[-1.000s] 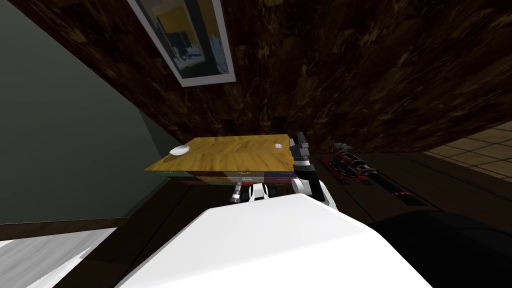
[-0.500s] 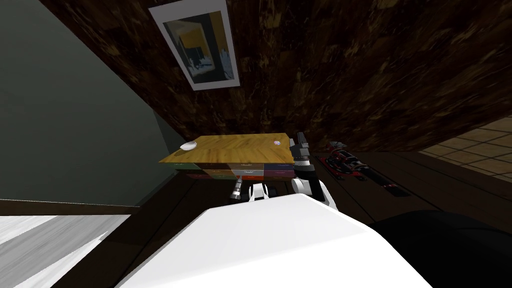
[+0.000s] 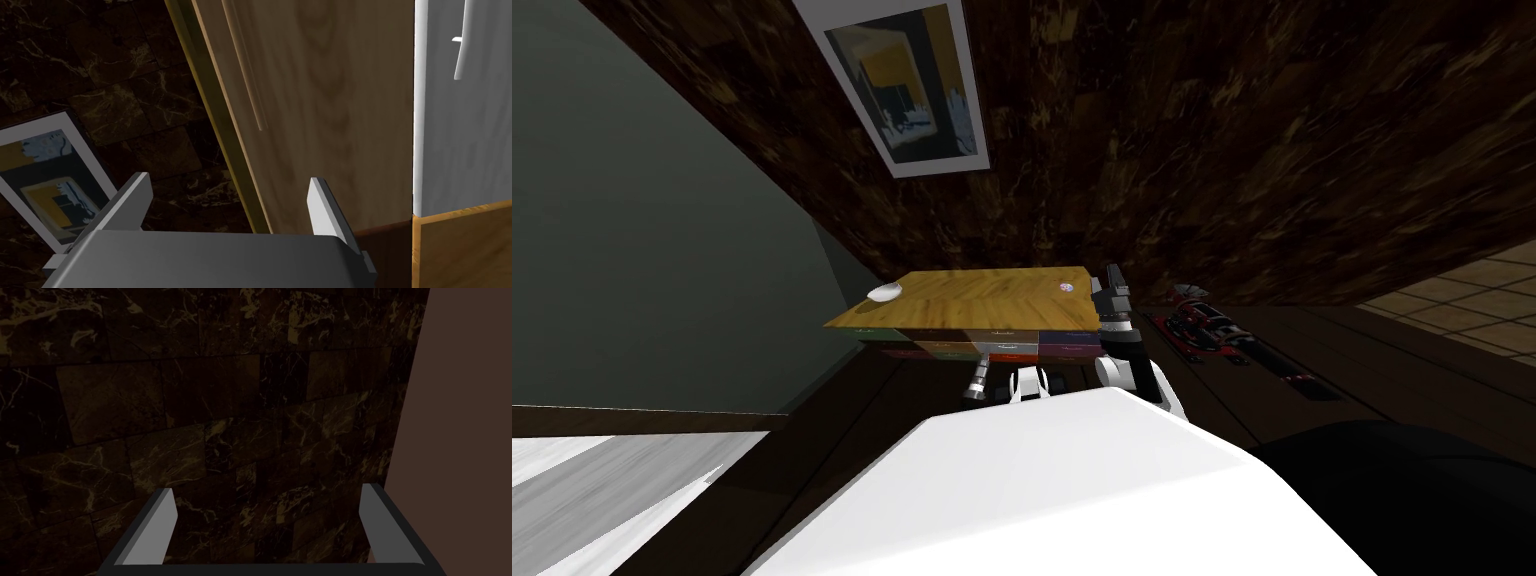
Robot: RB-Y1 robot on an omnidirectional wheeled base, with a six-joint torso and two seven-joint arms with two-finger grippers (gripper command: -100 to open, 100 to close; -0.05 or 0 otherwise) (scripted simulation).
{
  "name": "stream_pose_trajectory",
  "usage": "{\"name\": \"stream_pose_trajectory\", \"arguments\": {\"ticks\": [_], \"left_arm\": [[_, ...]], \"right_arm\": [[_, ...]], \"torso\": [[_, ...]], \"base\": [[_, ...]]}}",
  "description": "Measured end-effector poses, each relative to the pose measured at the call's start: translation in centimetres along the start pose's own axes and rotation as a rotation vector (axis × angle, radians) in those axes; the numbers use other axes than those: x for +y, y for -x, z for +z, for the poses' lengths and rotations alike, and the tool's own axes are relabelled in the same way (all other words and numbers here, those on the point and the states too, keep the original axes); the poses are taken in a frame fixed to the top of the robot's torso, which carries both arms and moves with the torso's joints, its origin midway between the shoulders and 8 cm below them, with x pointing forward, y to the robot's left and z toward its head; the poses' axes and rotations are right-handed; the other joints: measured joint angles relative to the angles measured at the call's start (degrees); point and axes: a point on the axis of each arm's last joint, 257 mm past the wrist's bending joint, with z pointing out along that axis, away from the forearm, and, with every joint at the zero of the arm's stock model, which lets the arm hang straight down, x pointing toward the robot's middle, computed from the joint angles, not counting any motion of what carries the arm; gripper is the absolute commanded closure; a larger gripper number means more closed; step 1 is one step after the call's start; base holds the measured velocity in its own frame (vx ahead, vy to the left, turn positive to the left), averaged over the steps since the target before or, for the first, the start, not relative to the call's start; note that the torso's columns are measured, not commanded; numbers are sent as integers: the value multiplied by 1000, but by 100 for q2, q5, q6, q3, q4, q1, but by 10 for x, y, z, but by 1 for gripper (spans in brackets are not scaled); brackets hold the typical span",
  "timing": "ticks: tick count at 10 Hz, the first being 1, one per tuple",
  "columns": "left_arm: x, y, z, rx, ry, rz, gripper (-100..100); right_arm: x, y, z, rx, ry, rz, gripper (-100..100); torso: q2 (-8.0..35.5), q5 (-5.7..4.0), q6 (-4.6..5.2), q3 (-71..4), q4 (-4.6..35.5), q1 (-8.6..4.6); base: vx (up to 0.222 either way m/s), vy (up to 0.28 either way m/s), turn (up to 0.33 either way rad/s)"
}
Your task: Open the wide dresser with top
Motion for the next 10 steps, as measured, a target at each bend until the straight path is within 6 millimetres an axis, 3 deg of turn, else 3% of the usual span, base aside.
{"name": "stream_pose_trajectory", "arguments": {"ticks": [4, 8, 9, 10], "left_arm": [[-4, 1, 3, -6, -11, -28, -100], [-9, 6, 16, -10, -13, -36, -100], [-8, 6, 17, -10, -11, -36, 100], [-6, 4, 13, -8, -8, -38, 100]], "right_arm": [[0, 0, 0, 0, 0, 0, 0], [0, 0, 0, 0, 0, 0, 0], [0, 0, 0, 0, 0, 0, 0], [0, 0, 0, 0, 0, 0, 0]], "torso": [[7, 2, 0, 3, 1, 9], [26, 6, 0, 15, 6, 23], [12, 3, -1, 6, 2, 15], [3, 2, -1, 0, -1, 11]], "base": [[141, -97, 26], [7, -4, 0], [0, 0, 0], [0, 0, 0]]}}
